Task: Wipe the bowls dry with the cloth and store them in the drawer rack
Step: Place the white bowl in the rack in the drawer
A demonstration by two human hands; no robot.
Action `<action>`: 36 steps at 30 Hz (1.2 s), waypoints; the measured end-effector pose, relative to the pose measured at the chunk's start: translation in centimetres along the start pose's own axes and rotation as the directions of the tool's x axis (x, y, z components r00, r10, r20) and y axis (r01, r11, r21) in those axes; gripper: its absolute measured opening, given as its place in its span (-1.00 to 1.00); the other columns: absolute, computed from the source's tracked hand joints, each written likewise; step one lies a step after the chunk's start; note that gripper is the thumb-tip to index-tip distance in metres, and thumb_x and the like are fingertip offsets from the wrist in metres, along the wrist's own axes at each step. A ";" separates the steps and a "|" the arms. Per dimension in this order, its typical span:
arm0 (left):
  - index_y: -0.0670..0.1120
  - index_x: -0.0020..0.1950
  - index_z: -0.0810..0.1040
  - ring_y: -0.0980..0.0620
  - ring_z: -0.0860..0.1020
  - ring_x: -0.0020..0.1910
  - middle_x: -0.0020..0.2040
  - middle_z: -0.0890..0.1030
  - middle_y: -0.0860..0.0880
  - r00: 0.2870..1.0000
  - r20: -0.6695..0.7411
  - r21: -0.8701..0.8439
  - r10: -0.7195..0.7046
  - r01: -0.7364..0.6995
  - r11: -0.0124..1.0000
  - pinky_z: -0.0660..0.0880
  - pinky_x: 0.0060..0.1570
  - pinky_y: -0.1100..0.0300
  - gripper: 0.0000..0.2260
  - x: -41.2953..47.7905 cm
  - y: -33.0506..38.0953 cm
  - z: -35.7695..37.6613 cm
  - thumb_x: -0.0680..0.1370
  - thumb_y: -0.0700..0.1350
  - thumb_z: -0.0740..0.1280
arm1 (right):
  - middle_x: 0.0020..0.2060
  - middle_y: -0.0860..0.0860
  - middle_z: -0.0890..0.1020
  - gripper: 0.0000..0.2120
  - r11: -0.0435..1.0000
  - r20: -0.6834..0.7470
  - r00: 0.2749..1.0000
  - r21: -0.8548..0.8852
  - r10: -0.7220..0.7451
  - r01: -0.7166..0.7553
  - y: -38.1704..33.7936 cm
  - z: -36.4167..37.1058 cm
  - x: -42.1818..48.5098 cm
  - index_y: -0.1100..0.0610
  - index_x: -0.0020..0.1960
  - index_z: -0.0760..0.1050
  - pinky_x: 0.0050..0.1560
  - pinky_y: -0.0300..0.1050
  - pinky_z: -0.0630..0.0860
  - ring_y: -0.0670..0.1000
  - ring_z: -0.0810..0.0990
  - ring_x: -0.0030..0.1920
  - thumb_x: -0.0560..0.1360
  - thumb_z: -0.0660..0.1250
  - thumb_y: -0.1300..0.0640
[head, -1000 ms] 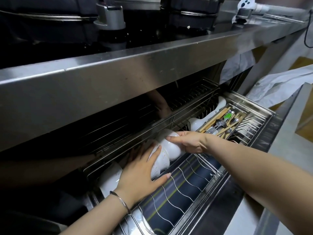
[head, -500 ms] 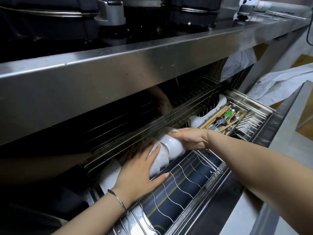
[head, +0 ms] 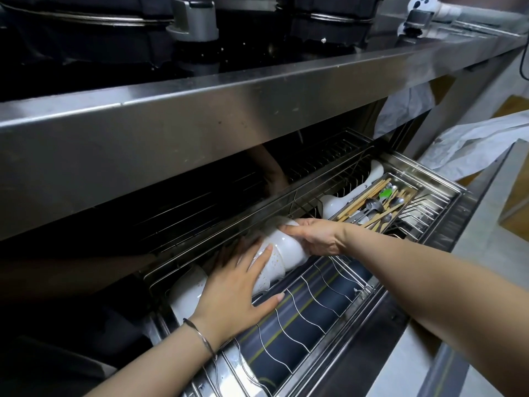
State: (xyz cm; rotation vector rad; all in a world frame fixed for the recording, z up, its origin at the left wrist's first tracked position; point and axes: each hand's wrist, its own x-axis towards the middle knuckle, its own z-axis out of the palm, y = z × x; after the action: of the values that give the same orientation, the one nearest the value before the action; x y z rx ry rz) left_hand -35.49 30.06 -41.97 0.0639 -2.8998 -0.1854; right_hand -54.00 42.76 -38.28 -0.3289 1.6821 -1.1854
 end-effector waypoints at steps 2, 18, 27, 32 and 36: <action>0.02 0.46 0.34 -0.01 0.50 0.26 0.41 0.42 0.04 1.000 0.010 0.005 -0.003 0.003 1.000 0.47 0.15 0.14 -0.30 0.0 0.0 0.1 0.45 0.42 0.06 | -0.10 0.10 0.62 -0.75 1.000 0.026 1.000 -0.013 0.003 -0.003 0.1 -0.1 0.0 0.16 0.00 0.50 -0.27 -0.04 0.60 0.08 0.61 -0.13 0.45 0.29 0.00; 0.02 0.47 0.33 -0.13 0.42 0.37 0.43 0.40 0.01 0.983 0.183 -0.015 -0.025 0.029 0.999 0.45 0.24 -0.11 -0.29 0.5 0.1 -0.6 0.49 0.42 -0.06 | 0.08 0.09 0.61 -0.61 0.804 -0.236 0.972 -0.581 -0.018 -0.126 -2.0 -0.4 -1.9 0.20 0.21 0.53 0.24 -0.11 0.42 0.04 0.56 0.10 0.48 0.39 -0.01; 0.06 0.55 0.04 0.04 -0.01 0.54 0.57 -0.01 0.05 0.968 0.248 -0.088 0.026 -0.005 0.996 0.02 0.43 0.14 -0.44 0.3 2.8 -7.8 0.60 0.22 0.07 | 0.14 -0.02 0.59 -0.67 0.769 -0.316 0.867 -0.629 -0.385 0.112 -3.9 2.5 -13.8 0.07 0.23 0.53 0.28 -0.13 0.42 -0.06 0.54 0.17 0.49 0.38 0.03; 0.03 0.50 0.20 0.08 0.18 0.47 0.50 0.24 0.06 0.992 0.045 -0.095 0.122 -0.117 0.989 0.09 0.40 0.19 -0.25 -1.2 4.2 -16.1 0.39 0.30 -0.24 | -0.05 0.00 0.61 -0.70 0.747 -0.422 0.708 -0.625 -0.566 0.225 -4.7 6.2 -21.2 -0.07 0.21 0.50 -0.13 -0.32 0.46 -0.19 0.53 -0.17 0.48 0.38 0.01; 0.01 0.44 0.32 0.07 0.31 0.39 0.40 0.39 0.06 0.977 -0.095 -0.075 0.192 -0.199 0.977 0.23 0.33 0.18 -0.30 -4.5 3.5 -23.3 0.43 0.26 -0.20 | 0.21 -0.13 0.52 -0.67 0.649 -0.419 0.558 -0.692 -0.716 0.314 -7.2 11.1 -25.9 -0.07 0.24 0.50 0.25 -0.19 0.41 -0.19 0.48 0.19 0.48 0.37 0.01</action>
State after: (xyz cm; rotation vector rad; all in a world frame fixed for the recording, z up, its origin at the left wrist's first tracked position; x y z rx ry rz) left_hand -25.78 30.99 -20.08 -0.2217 -2.7847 -0.2620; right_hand -35.17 50.94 -17.71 -0.9435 2.7249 -1.3235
